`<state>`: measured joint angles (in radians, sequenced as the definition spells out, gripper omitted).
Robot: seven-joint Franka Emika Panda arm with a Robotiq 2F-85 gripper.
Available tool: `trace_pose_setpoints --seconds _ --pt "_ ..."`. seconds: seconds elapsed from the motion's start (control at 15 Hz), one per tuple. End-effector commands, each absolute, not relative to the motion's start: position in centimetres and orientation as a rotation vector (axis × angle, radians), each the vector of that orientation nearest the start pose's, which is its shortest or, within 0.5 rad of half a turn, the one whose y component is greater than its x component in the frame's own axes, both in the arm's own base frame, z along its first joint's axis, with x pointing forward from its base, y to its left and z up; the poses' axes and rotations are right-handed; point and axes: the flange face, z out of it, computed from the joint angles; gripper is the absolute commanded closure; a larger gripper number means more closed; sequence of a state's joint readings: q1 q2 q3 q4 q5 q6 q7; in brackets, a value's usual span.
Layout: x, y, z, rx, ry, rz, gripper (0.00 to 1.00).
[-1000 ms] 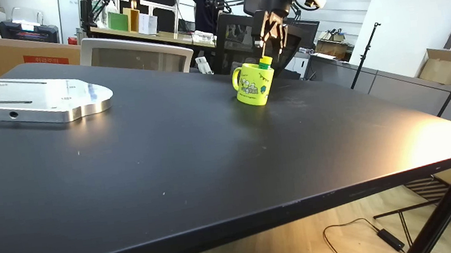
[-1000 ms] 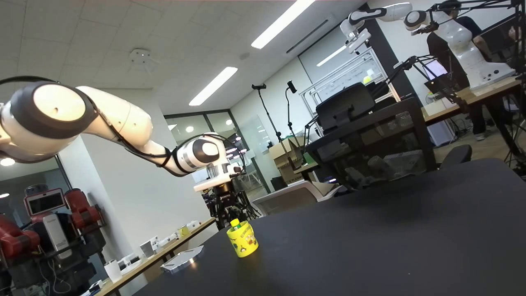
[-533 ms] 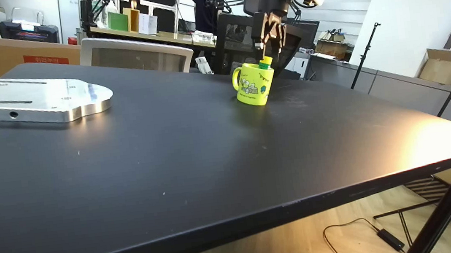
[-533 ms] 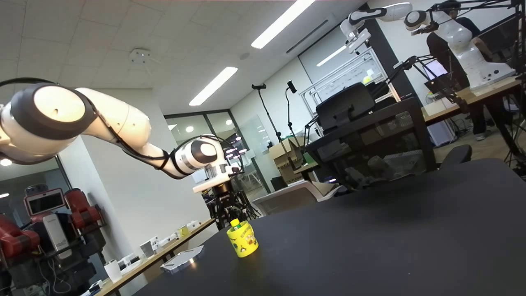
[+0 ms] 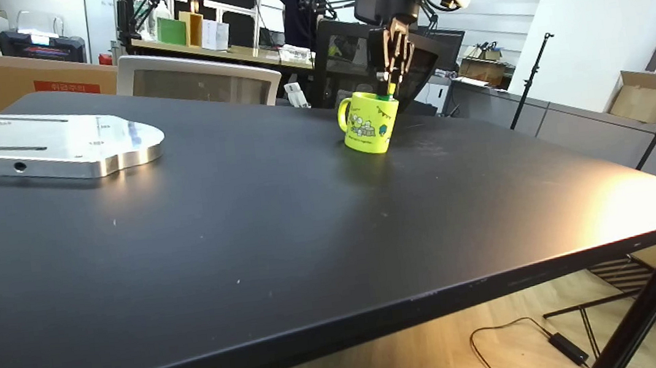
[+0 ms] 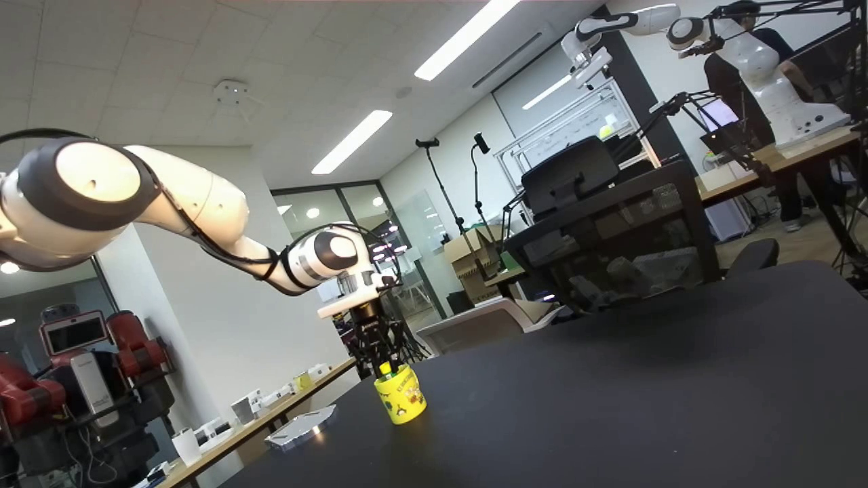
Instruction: Remove the glue stick from the mug
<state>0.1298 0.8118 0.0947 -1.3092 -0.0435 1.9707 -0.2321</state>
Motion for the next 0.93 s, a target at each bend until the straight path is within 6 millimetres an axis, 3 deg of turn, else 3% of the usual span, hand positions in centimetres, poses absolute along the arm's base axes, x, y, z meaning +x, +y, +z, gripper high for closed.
trace_pose_setpoints --seconds 0.0,0.2,0.53,0.67,0.87 --pt "71.7 14.0 25.3 -3.034 -0.664 0.235 0.89" --pt "71.4 12.8 28.5 -2.998 -0.680 0.229 0.91" --pt "69.7 11.3 36.1 -3.022 -0.717 0.103 0.91" --pt "67.9 10.9 38.3 -3.041 -0.721 0.070 0.91" --pt "64.6 9.6 39.8 -3.065 -0.682 0.063 0.91"
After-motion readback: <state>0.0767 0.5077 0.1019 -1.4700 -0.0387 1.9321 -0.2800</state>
